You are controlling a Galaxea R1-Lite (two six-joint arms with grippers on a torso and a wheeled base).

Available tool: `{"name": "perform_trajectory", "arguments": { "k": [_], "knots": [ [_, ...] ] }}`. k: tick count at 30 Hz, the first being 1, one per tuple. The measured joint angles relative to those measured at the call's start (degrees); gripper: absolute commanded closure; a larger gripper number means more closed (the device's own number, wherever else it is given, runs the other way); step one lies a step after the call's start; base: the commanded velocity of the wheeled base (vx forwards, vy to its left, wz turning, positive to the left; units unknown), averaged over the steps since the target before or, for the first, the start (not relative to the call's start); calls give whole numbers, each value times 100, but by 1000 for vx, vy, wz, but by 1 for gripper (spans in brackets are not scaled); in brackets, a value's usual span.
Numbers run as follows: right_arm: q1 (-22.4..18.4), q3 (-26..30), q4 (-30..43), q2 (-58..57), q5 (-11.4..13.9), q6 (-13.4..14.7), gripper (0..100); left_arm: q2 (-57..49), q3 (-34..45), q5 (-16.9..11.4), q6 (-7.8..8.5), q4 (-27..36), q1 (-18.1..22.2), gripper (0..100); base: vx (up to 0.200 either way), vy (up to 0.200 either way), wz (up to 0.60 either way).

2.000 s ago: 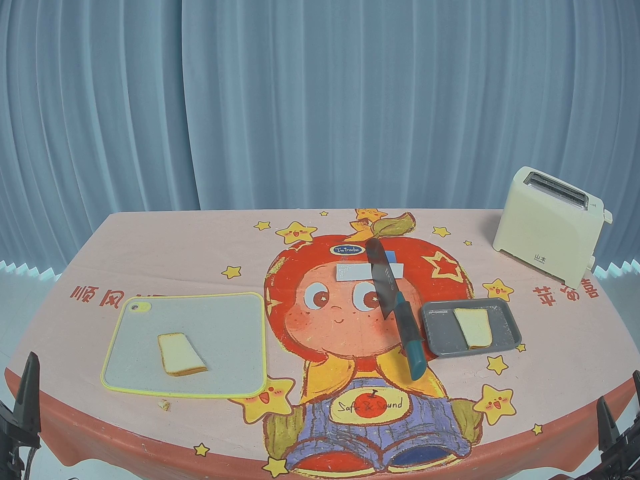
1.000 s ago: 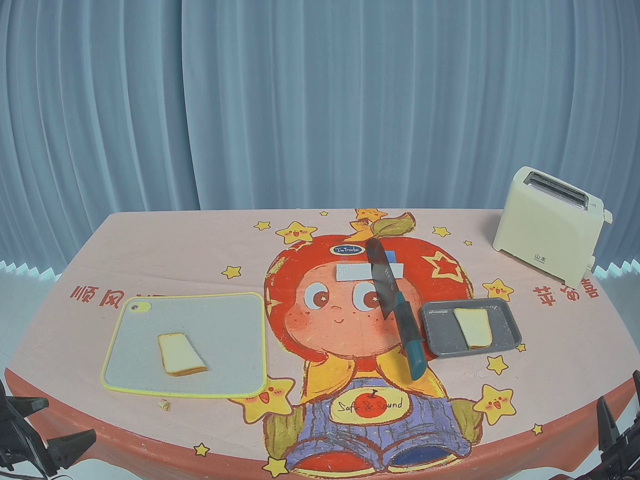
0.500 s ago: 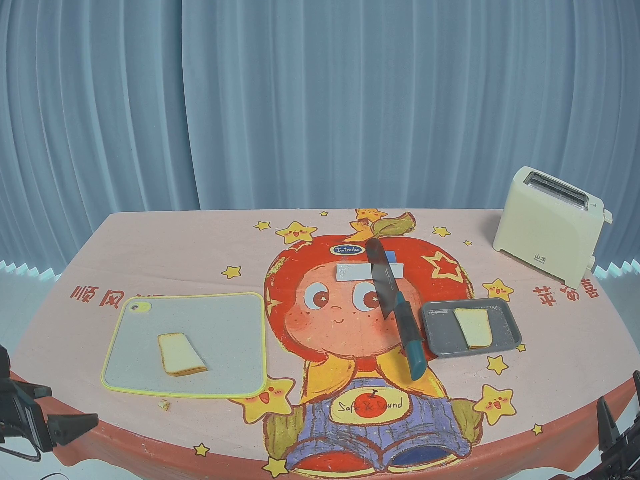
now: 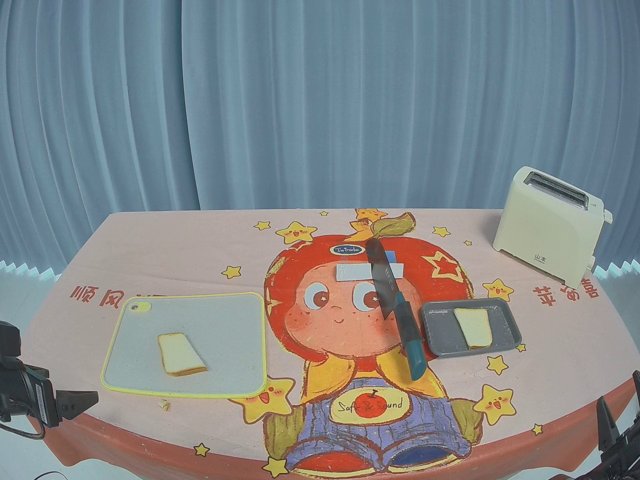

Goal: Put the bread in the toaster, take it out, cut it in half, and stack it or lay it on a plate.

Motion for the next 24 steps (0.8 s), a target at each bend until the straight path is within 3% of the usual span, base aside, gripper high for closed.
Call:
{"name": "perform_trajectory", "arguments": {
  "k": [14, 24],
  "knots": [
    [0, -5, 1, 0, 0, 0, 0, 584, -21, 61, 252, -650, -150, 0, 0, 0, 0],
    [0, -5, 0, 0, -2, 2, 0, 1039, 12, 140, 238, -961, -219, 0, 0, 0, 0]
  ]
}}
